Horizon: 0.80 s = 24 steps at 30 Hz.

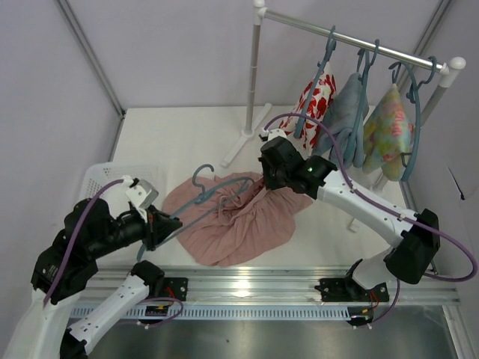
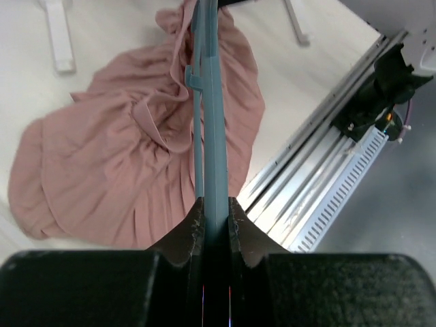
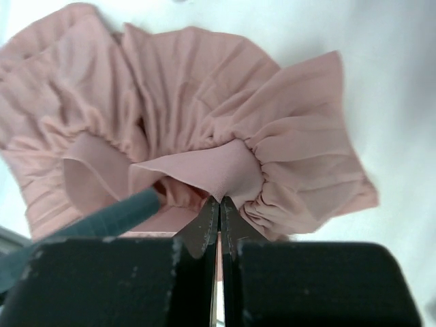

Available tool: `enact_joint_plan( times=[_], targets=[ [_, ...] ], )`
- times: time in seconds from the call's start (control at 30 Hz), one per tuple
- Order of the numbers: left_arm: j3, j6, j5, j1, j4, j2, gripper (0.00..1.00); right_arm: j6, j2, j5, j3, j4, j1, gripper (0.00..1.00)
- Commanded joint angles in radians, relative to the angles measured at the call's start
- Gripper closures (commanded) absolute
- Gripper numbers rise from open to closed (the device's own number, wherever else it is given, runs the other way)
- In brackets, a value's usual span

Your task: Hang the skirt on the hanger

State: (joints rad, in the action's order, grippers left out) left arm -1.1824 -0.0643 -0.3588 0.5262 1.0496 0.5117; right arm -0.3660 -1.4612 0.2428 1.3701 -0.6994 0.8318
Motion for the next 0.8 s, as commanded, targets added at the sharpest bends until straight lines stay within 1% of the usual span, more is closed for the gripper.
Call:
enact_joint_plan(
  times=[0.0, 0.13, 0.2, 0.33, 0.5, 0.67, 0.77],
  targets=[
    [0.009, -0.026, -0.043, 0.001, 0.062, -0.019, 1.00, 0.050, 0.001, 0.105, 0.066, -0.049, -0.023, 1.00],
    [0.046, -0.028, -0.094, 0.001, 0.063, -0.021, 1.00, 0.021, 0.007, 0.043, 0.040, -0.017, -0.039, 1.00],
    [0.076, -0.028, -0.079, 0.001, 0.038, -0.018, 1.00, 0.018, 0.004, 0.021, 0.034, 0.003, -0.036, 1.00],
    [0.087, -0.023, -0.081, 0.001, 0.000, 0.016, 1.00, 0.015, 0.004, -0.003, 0.049, 0.003, -0.028, 1.00],
    [0.101, -0.008, -0.066, 0.001, -0.071, 0.083, 1.00, -0.005, 0.054, -0.054, 0.028, 0.005, -0.022, 1.00],
    [0.101, 0.000, -0.063, 0.001, -0.149, 0.105, 1.00, -0.051, 0.116, -0.050, -0.032, -0.040, -0.017, 1.00],
    [0.112, 0.008, -0.100, 0.001, -0.189, 0.143, 1.00, -0.079, 0.140, -0.103, -0.037, -0.028, -0.017, 1.00]
  ],
)
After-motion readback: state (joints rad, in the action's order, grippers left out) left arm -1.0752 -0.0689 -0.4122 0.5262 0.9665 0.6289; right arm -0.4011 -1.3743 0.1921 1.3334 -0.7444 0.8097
